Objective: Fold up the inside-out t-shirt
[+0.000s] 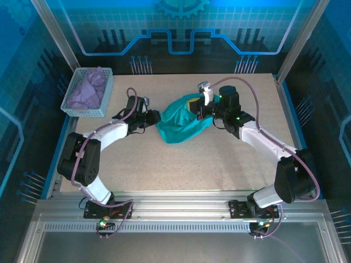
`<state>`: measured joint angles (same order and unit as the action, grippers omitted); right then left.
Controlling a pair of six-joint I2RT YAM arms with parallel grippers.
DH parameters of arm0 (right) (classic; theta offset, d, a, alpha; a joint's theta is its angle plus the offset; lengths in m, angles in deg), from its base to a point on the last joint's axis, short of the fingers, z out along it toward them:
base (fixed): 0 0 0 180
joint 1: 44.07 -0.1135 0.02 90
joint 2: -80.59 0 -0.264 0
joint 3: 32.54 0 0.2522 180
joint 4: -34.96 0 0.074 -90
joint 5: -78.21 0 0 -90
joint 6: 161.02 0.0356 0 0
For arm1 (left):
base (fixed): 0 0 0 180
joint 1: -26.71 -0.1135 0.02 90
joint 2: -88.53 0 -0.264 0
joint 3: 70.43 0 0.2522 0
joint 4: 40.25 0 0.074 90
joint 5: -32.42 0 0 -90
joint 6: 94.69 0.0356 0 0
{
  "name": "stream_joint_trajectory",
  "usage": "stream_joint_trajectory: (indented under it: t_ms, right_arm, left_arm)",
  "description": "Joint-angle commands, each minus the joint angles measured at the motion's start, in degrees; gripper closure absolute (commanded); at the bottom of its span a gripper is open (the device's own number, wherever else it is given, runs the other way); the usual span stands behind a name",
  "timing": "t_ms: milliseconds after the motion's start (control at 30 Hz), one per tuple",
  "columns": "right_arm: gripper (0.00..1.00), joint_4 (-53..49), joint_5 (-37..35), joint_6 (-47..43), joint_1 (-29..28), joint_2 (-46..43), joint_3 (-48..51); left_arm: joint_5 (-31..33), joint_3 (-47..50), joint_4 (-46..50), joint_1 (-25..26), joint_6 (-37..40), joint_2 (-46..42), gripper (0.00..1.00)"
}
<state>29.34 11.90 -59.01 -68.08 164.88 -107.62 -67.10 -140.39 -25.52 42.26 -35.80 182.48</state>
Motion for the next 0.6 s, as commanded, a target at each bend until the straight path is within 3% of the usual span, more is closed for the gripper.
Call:
stream_joint_trajectory:
  t_ms: [0,200,267,400,567]
  right_arm:
    - [1.0,2.16,1.58,-0.41,-0.51,0.43,-0.59]
    - [1.0,0.48,2.22,-0.67,-0.68,2.14,-1.88]
    - [1.0,0.48,1.99,-0.67,-0.75,2.45,-1.88]
    - [1.0,0.35,1.9,-0.5,-0.86,2.72,-2.05]
    - [1.0,-0.62,1.83,-0.72,-0.94,2.2,-2.74]
  left_arm:
    - [-1.23,3.01,-2.43,0.34,1.59,-6.18,0.53]
    - [4.31,5.83,-2.51,7.86,10.9,-14.75,0.35]
    - [3.28,5.96,-4.05,10.54,13.74,-15.81,0.32]
    - [-2.26,3.22,-4.85,12.98,15.51,-13.22,0.36]
    - [-2.39,-0.9,-3.64,14.06,16.11,-7.23,0.46]
